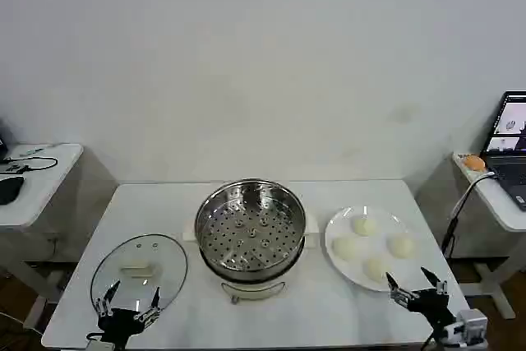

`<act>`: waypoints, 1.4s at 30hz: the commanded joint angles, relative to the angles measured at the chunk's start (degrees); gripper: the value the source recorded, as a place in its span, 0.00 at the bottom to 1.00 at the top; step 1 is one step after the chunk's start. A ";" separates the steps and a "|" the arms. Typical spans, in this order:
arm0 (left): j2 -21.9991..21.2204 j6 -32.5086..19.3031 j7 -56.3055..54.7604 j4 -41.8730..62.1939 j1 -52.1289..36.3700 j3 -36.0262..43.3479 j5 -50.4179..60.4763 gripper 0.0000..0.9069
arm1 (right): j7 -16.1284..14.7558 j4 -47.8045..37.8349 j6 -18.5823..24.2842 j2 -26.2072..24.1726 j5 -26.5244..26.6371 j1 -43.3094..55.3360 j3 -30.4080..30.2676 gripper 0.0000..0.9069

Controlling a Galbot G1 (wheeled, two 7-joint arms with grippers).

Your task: Take steamed baozi put them in steamer then cover it.

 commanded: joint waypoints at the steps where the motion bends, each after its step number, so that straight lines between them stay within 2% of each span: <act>1: -0.10 0.00 0.01 0.01 -0.38 -0.05 0.30 1.00 | -4.94 -1.25 -6.13 -7.71 -0.46 10.35 4.00 1.00; 3: -0.23 -0.05 -0.04 -0.11 -0.56 -0.02 0.64 1.00 | -7.18 -3.09 -9.13 -11.63 -2.66 13.50 4.03 1.00; 4: -0.31 -0.13 -0.06 -0.23 -0.69 0.12 0.85 1.00 | -10.81 -5.16 -10.18 -14.18 -4.63 16.39 3.63 1.00; 5: -0.30 -0.17 -0.06 -0.27 -0.75 0.19 1.11 1.00 | -12.18 -6.49 -10.42 -15.61 -5.75 17.98 3.19 1.00; 10: -0.71 -0.32 0.13 -0.94 -1.24 0.50 1.64 1.00 | -25.65 -14.84 -10.62 -24.55 -14.42 29.89 -0.75 1.00; 11: -0.76 -0.33 0.15 -1.02 -1.32 0.49 1.66 1.00 | -30.74 -16.85 -9.72 -26.69 -17.56 32.91 -1.76 1.00; 12: -0.77 -0.34 0.15 -1.05 -1.39 0.51 1.67 1.00 | -33.29 -17.77 -8.84 -27.24 -20.15 34.28 -2.08 1.00; 13: -0.77 -0.37 0.24 -1.15 -1.48 0.51 1.67 1.00 | -41.50 -20.25 -7.91 -29.42 -24.09 37.90 -3.45 1.00; 14: -0.72 -0.46 0.31 -1.23 -1.55 0.52 1.67 1.00 | -44.82 -21.14 -7.54 -31.08 -26.47 39.77 -5.87 1.00; 15: -0.70 -0.53 0.33 -1.26 -1.61 0.51 1.66 1.00 | -45.38 -22.07 -6.86 -31.34 -27.29 40.69 -6.72 1.00; 16: -0.67 -0.57 0.40 -1.36 -1.76 0.49 1.66 1.00 | -51.32 -24.76 -4.54 -33.21 -30.76 45.35 -10.05 1.00; 17: -0.64 -0.59 0.46 -1.45 -1.85 0.48 1.64 1.00 | -53.23 -26.43 -3.81 -33.85 -32.07 48.59 -11.74 1.00; 18: -0.63 -0.59 0.56 -1.57 -1.91 0.43 1.64 1.00 | -57.96 -28.20 -2.31 -35.10 -32.95 51.88 -16.36 1.00; 22: -0.61 -0.59 0.62 -1.95 -2.02 0.27 1.55 1.00 | -63.89 -34.11 2.48 -36.44 -36.75 62.29 -27.60 1.00; 24: -0.61 -0.60 0.63 -2.15 -1.96 0.19 1.52 1.00 | -66.46 -37.48 4.74 -36.18 -39.37 68.64 -36.44 1.00; 29: -0.70 -0.61 0.77 -2.74 -1.71 0.12 1.50 1.00 | -68.45 -42.12 7.66 -33.96 -42.19 82.05 -50.99 1.00; 32: -0.88 -0.59 0.86 -2.82 -1.88 0.23 1.56 1.00 | -68.24 -44.77 9.38 -31.39 -43.68 87.36 -58.11 1.00; 33: -0.99 -0.57 0.85 -2.85 -2.01 0.26 1.58 1.00 | -68.07 -46.24 9.36 -29.95 -43.87 88.22 -59.86 1.00; 37: -1.19 -0.56 1.05 -3.24 -1.88 0.29 1.68 1.00 | -68.08 -52.57 14.12 -22.96 -45.25 91.00 -63.52 1.00; 42: -1.39 -0.50 1.19 -3.77 -1.69 -0.05 1.69 1.00 | -68.82 -57.13 16.11 -18.31 -48.31 90.68 -65.13 1.00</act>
